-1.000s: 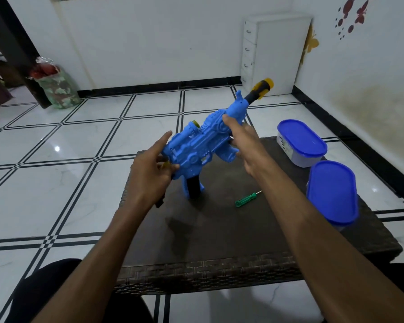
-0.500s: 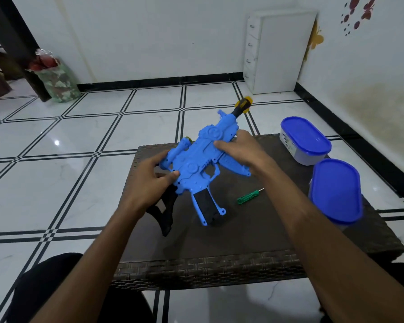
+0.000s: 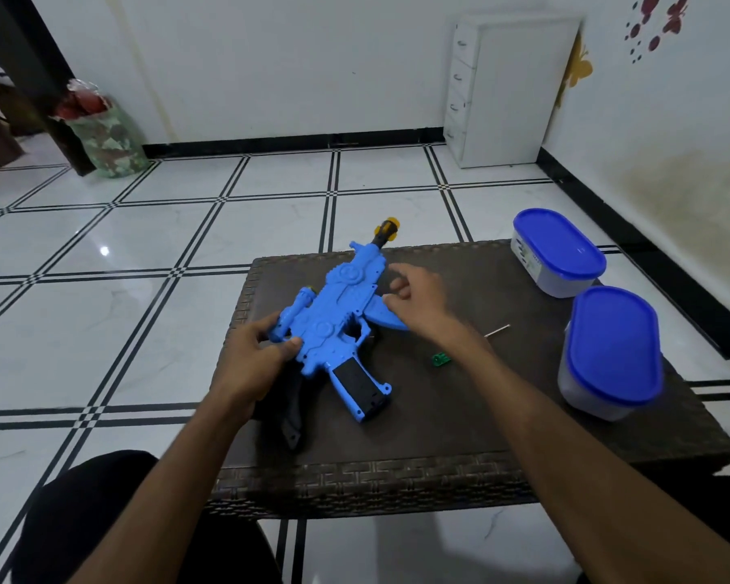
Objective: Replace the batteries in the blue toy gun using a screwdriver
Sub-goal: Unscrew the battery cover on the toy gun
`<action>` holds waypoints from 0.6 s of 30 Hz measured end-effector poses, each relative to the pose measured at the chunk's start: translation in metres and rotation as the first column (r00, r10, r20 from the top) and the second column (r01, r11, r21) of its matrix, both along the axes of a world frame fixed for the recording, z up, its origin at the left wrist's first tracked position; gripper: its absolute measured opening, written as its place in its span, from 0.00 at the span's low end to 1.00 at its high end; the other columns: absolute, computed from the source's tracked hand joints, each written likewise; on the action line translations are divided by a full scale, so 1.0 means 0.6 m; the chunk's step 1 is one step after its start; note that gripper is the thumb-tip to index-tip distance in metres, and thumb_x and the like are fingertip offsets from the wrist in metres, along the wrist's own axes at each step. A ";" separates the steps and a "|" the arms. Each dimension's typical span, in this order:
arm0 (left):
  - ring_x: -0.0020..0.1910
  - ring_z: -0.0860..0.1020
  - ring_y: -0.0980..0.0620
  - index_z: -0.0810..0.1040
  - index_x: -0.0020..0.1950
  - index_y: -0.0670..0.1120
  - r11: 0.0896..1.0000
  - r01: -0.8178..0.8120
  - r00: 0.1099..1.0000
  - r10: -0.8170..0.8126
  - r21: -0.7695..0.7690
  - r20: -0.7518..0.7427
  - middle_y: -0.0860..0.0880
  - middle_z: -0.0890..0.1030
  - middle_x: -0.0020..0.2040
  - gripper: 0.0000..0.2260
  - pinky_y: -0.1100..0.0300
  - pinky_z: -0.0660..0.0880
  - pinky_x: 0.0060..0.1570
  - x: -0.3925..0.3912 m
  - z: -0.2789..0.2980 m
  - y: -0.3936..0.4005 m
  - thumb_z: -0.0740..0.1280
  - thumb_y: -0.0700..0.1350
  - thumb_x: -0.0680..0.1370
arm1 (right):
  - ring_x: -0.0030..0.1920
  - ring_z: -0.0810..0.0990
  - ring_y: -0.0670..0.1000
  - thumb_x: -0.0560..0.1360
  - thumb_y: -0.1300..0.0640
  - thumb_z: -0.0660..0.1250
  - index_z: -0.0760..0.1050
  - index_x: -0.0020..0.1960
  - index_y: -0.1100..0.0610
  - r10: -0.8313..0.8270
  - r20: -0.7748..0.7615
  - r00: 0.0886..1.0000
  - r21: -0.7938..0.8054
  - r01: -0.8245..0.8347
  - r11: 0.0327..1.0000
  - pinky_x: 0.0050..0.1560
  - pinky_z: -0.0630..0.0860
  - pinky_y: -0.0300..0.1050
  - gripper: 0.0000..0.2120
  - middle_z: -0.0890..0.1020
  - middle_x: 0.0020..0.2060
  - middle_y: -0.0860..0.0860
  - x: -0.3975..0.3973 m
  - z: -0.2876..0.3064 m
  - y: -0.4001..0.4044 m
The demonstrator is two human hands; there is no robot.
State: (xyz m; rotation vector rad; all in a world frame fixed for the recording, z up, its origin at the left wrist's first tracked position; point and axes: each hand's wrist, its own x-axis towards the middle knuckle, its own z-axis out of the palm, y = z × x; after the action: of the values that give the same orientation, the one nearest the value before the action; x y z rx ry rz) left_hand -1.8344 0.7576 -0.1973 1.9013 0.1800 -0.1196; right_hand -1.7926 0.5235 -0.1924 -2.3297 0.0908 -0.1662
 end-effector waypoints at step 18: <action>0.46 0.78 0.49 0.73 0.68 0.41 0.977 -0.162 0.986 0.165 0.140 -0.006 0.49 0.76 0.50 0.20 0.52 0.77 0.50 0.012 0.001 -0.010 0.70 0.42 0.77 | 0.48 0.82 0.50 0.76 0.51 0.69 0.84 0.51 0.50 0.228 0.003 0.974 -0.439 -0.204 0.875 0.48 0.77 0.44 0.07 0.85 0.46 0.48 -0.031 -0.041 0.022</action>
State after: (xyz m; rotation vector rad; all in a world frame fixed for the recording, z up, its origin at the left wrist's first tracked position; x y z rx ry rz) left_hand -1.8271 0.7518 -0.1968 2.0156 0.3639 -0.0126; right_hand -1.8113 0.5364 -0.2171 -2.7596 -0.2626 -0.1486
